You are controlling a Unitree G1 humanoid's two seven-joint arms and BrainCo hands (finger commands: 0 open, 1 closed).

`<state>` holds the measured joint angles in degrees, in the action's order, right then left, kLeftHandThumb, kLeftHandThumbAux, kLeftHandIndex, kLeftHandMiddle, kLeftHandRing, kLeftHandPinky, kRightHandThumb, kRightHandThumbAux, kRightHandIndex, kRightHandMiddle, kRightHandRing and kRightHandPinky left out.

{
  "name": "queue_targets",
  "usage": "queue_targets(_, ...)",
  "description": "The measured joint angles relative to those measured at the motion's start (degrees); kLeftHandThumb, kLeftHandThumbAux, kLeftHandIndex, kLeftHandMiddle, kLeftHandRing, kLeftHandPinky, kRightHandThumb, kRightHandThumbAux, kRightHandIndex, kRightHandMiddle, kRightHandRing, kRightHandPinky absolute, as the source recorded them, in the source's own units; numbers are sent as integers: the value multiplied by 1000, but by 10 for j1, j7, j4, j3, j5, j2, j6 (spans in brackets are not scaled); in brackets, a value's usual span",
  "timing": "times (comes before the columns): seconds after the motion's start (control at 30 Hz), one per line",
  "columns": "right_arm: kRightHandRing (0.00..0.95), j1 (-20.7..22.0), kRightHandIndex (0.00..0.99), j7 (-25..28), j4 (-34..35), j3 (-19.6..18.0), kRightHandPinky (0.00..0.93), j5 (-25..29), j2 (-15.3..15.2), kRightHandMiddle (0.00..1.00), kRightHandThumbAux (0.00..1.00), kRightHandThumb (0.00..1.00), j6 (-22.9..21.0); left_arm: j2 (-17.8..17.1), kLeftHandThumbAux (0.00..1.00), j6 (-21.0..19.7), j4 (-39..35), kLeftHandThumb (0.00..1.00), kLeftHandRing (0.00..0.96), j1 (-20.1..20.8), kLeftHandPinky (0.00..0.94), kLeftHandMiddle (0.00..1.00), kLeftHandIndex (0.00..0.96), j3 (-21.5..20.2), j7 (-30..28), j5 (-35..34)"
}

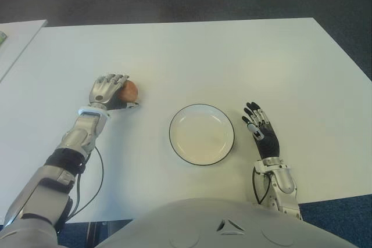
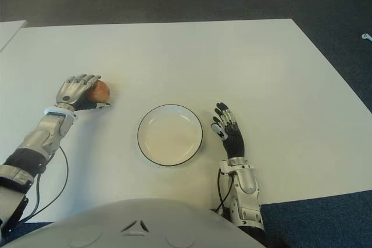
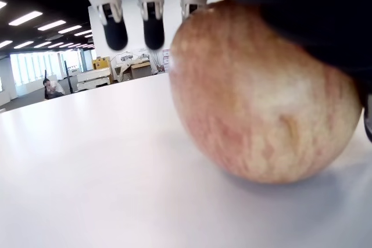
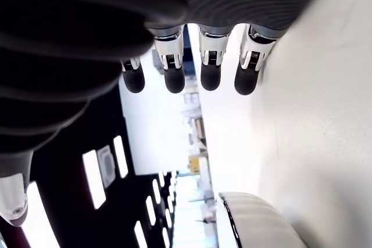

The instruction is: Put the apples into the plate.

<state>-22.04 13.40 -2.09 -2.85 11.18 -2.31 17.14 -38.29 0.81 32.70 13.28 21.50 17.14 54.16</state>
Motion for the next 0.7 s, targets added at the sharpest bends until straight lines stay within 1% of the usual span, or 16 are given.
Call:
queue_targets(0.03,0,0,0,1,0,0,0,1,0,0,523,113,-1,1,596,1,7,625,488,3,442,509,403,1,2,-2)
queue_targets(0.07,0,-1,0,2,0,0,0,2,0,0,523,113,-1,2,615,2,14,643,509,8,457,526,409,3,2,-3)
queue_targets(0.1,0,-1,0,3,1,0,0,4,0,0,523,112,-2,3,643,2,23,670,553,14,495,563,419,6,2,-3)
queue_targets(0.17,0,-1,0,4,1,0,0,5,0,0,522,112,-3,3,667,2,38,694,591,27,528,595,428,13,2,-3)
queue_targets(0.2,0,-1,0,5,1,0,0,5,0,0,522,111,-3,2,677,2,44,706,628,31,581,629,433,15,2,-3)
queue_targets(0.23,0,-1,0,5,1,0,0,6,0,0,521,111,-3,2,680,2,49,711,641,35,600,641,434,18,2,-3)
queue_targets(0.27,0,-1,0,6,1,0,0,7,0,0,520,111,-4,2,685,2,54,719,670,40,639,671,437,20,2,-4)
queue_targets(0.4,0,-1,0,9,2,0,0,12,1,0,518,111,-5,3,692,2,65,733,726,46,721,730,442,21,2,-15)
queue_targets(0.5,0,-1,0,9,3,0,0,13,1,0,515,114,-5,3,694,7,68,738,755,47,763,761,442,20,2,-28)
queue_targets(0.7,0,0,0,8,2,-1,0,13,1,0,519,119,-5,6,695,18,75,744,789,49,799,795,443,18,2,-58)
